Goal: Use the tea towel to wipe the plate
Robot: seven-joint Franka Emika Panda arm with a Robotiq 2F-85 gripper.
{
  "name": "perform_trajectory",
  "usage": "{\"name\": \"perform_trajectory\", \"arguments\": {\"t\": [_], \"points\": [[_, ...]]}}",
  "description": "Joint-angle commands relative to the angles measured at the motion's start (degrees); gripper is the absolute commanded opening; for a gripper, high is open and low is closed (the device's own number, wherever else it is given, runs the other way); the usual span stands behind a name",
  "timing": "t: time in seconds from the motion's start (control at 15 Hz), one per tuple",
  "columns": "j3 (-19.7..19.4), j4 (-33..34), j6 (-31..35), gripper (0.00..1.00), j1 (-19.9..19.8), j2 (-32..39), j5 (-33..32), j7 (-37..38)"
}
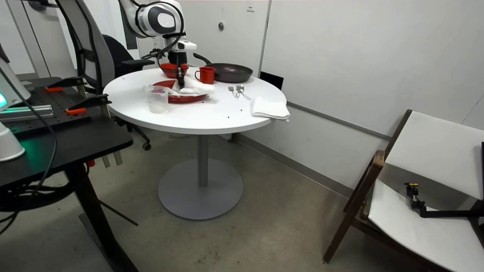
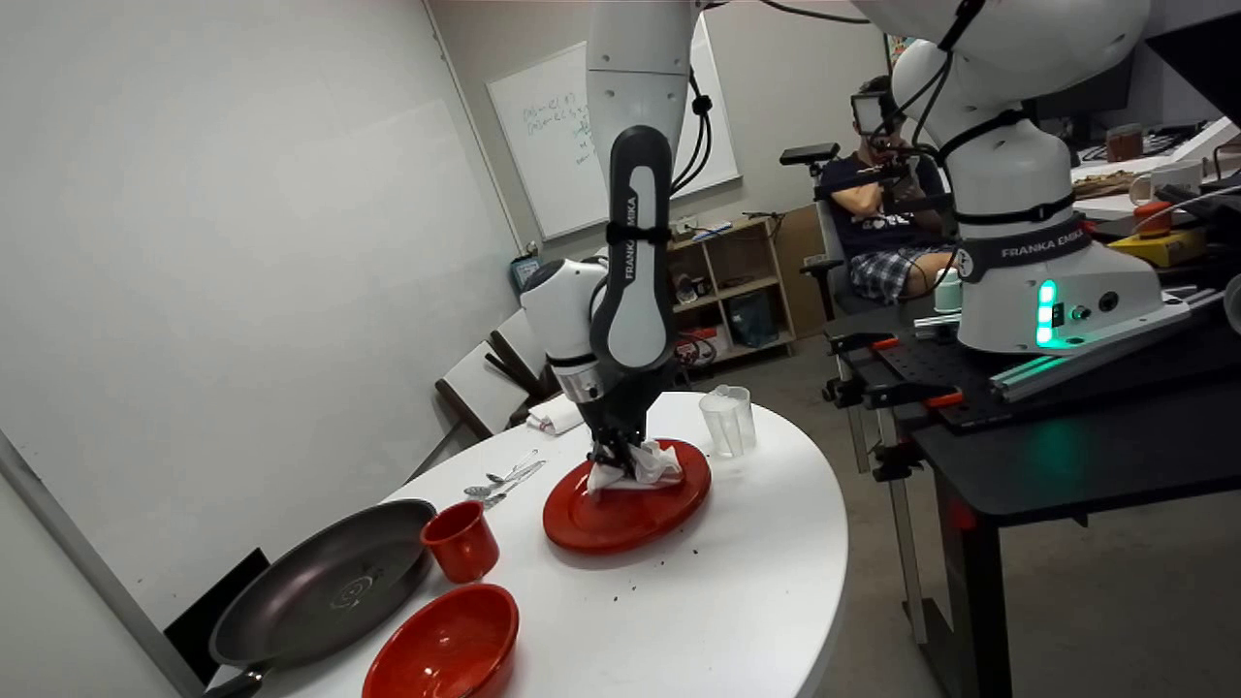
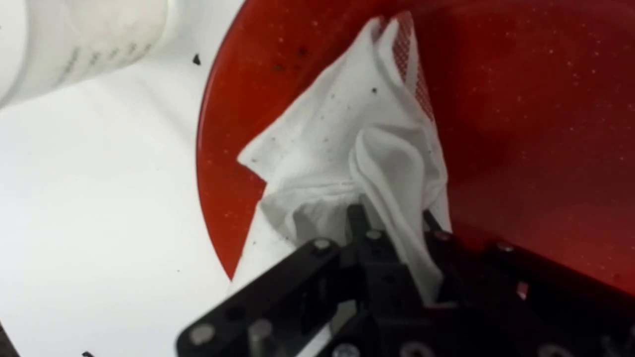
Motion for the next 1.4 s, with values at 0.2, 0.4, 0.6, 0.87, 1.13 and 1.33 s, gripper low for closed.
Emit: {"name": "perform_trajectory", "arguments": {"t": [0.2,0.4,0.6,0.87,1.13,1.33], "points": [[-1.63,1.13,9.46,0.05,1.57,2.64,-0.75,0.56],[-2.54,1.23,13.04,0.05,2.54,3.85,0.00,0.02],[-1.99,1.28,15.78,0.05,2.45,4.50,1.10,-1.32],[1.26,1.67,18.43,0.05,0.79,4.65,3.13,-3.35],[9.11,2.40,19.23,0.05,-4.33,3.78,6.11,-7.80],[12.95,3.38,18.88,0.05,-7.05,4.02,8.54,-11.28]]}}
